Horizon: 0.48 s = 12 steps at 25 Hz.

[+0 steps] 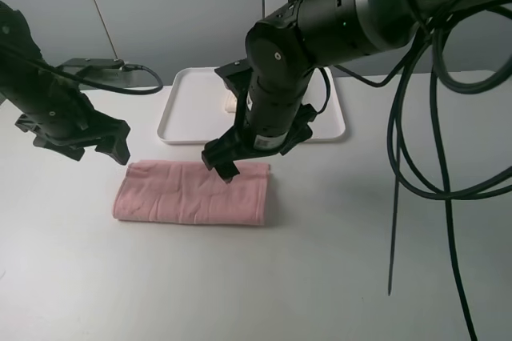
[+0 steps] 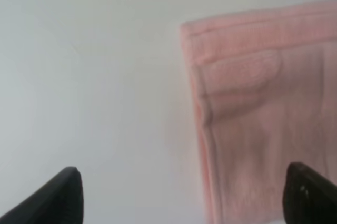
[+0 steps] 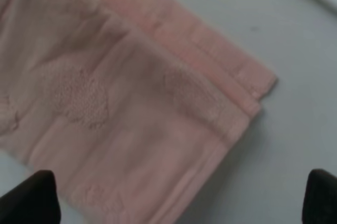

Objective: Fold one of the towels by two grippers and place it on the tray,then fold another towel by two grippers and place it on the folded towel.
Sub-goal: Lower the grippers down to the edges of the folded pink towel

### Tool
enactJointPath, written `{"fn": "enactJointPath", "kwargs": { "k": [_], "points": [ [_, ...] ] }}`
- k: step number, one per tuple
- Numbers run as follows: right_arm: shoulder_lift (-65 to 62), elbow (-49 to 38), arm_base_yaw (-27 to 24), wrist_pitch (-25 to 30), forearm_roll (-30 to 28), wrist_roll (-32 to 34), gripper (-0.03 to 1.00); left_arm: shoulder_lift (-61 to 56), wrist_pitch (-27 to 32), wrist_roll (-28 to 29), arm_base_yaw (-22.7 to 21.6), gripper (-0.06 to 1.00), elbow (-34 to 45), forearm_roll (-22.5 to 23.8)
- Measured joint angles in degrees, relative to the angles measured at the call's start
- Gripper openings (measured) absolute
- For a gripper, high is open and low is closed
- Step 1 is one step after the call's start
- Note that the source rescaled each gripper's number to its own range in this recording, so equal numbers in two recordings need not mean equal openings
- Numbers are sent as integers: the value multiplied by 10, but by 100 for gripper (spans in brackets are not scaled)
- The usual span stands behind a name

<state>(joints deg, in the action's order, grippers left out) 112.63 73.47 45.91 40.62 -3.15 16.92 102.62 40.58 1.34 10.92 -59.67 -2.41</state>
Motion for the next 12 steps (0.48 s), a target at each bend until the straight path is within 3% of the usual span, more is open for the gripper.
{"fn": "enactJointPath", "kwargs": {
  "k": [3,12],
  "points": [
    [0,0,-8,25,41,-35,100,39,31,21,0,94,-24,8],
    [0,0,-11,38,53,-58,100,99,44,28,0,93,-29,12]
  ]
}}
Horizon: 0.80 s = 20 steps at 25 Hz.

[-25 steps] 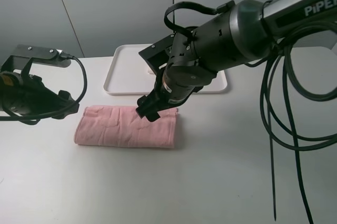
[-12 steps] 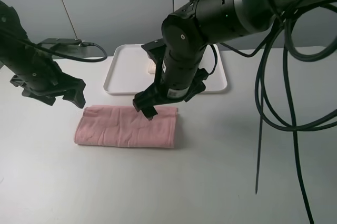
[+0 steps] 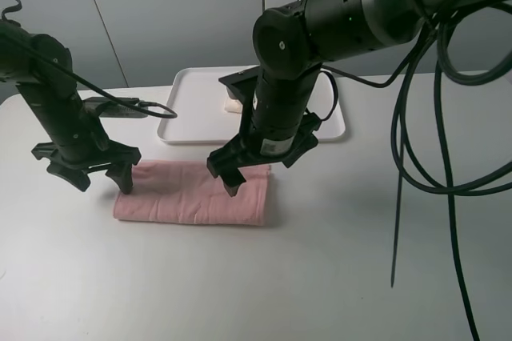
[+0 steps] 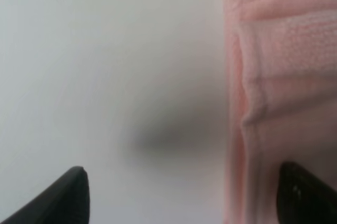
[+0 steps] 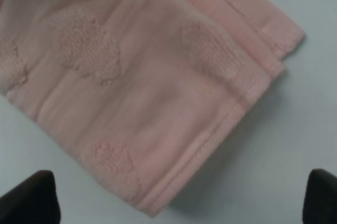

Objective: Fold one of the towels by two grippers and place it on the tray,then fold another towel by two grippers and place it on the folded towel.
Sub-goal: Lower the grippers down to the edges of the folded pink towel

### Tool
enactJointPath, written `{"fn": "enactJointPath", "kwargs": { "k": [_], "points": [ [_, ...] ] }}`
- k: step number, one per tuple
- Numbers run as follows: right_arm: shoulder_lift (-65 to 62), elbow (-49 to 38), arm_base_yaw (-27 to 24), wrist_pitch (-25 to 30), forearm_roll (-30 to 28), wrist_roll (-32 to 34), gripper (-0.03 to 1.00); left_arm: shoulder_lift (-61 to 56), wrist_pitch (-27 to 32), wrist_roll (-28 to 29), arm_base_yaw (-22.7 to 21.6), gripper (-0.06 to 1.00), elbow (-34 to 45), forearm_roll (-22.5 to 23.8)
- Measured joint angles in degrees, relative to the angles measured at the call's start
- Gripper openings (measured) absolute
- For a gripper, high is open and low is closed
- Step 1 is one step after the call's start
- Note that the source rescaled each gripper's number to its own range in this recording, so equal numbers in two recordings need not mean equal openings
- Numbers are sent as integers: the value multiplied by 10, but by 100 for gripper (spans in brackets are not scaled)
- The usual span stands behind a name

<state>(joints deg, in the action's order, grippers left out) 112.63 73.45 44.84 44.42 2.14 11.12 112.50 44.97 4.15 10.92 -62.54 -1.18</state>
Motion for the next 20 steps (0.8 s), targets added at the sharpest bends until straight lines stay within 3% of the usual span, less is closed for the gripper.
{"fn": "enactJointPath", "kwargs": {
  "k": [8,20],
  "points": [
    [0,0,-2,1,0,-8,100,2,-10,25,0,93,0,33],
    [0,0,-2,-5,2,-12,100,2,-31,31,0,93,0,37]
  ]
}}
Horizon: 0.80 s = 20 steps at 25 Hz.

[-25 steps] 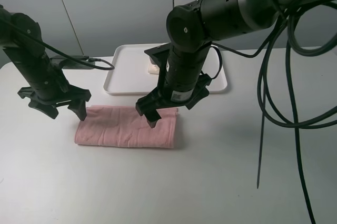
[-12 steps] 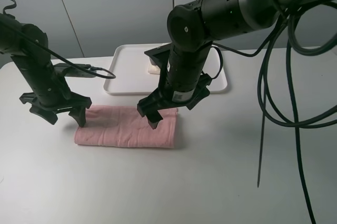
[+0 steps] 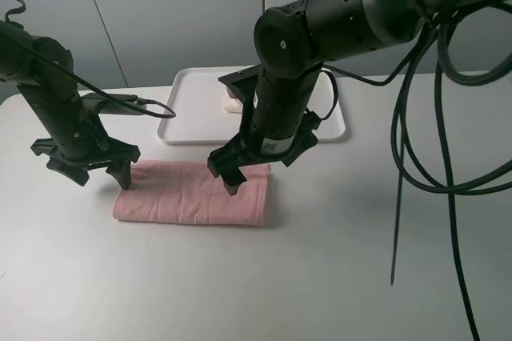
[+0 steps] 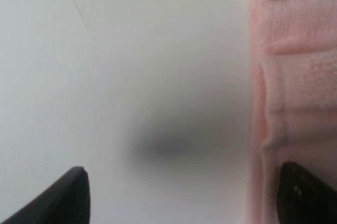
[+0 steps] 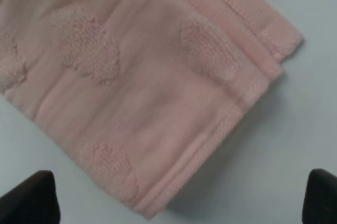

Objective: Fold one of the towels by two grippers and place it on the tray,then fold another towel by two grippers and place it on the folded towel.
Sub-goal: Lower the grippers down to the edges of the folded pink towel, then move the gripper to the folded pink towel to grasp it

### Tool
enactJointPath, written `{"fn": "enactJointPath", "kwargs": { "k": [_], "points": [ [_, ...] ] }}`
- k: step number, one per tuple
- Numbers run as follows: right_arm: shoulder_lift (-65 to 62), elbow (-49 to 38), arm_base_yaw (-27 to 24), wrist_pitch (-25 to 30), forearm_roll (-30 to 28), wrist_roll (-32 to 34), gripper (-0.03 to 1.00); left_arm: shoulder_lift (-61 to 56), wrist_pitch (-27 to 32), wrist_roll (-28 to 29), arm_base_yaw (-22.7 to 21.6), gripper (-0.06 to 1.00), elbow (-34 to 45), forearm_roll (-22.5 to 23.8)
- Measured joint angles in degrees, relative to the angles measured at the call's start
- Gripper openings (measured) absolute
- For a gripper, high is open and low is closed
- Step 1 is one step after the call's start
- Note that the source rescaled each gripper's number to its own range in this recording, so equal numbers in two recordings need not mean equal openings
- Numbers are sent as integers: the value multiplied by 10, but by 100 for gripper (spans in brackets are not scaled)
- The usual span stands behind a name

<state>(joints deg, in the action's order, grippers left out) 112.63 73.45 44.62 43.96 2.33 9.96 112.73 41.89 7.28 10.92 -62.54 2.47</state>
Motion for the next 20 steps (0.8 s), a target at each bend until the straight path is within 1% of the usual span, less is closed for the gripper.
{"fn": "enactJointPath", "kwargs": {
  "k": [5,8,16,20],
  "points": [
    [0,0,0,-1,0,0,100,15,-2,0,0,93,-1,12],
    [0,0,0,-1,0,0,100,34,2,0,0,93,-5,9],
    [0,0,0,0,3,0,100,39,7,0,0,93,-10,8],
    [0,0,0,0,17,0,100,39,7,0,0,93,-10,8]
  ]
}}
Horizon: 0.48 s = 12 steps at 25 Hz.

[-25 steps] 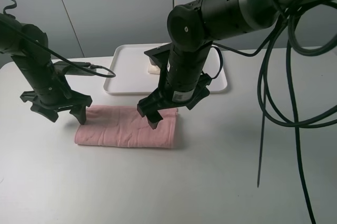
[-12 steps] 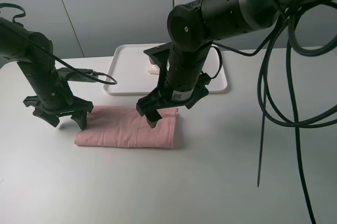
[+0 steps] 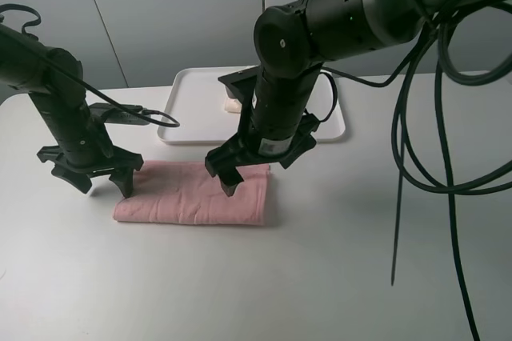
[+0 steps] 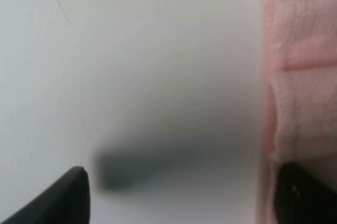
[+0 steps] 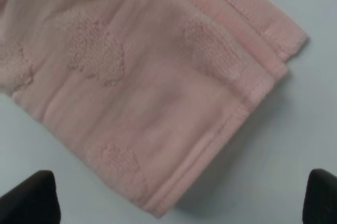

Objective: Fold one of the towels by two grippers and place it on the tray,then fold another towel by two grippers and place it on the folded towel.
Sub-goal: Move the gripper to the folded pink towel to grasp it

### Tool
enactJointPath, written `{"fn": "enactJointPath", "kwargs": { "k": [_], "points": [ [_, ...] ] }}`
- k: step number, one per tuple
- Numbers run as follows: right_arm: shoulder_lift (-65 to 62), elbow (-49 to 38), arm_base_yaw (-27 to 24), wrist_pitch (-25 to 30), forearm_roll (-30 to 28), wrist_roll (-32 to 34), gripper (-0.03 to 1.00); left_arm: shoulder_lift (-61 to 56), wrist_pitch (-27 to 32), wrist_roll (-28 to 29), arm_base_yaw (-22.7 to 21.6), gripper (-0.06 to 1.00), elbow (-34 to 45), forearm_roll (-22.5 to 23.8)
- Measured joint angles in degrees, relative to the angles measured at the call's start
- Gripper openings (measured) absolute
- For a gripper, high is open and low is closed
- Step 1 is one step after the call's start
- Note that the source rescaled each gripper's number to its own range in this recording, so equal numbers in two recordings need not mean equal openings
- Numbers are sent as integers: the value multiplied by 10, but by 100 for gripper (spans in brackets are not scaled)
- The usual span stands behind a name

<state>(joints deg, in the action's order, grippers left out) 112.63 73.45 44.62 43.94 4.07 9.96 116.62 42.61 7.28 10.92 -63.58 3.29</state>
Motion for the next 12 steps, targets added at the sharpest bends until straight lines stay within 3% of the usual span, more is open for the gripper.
{"fn": "enactJointPath", "kwargs": {
  "k": [12],
  "points": [
    [0,30,-33,64,-31,2,100,0,2,0,0,93,0,0]
  ]
}}
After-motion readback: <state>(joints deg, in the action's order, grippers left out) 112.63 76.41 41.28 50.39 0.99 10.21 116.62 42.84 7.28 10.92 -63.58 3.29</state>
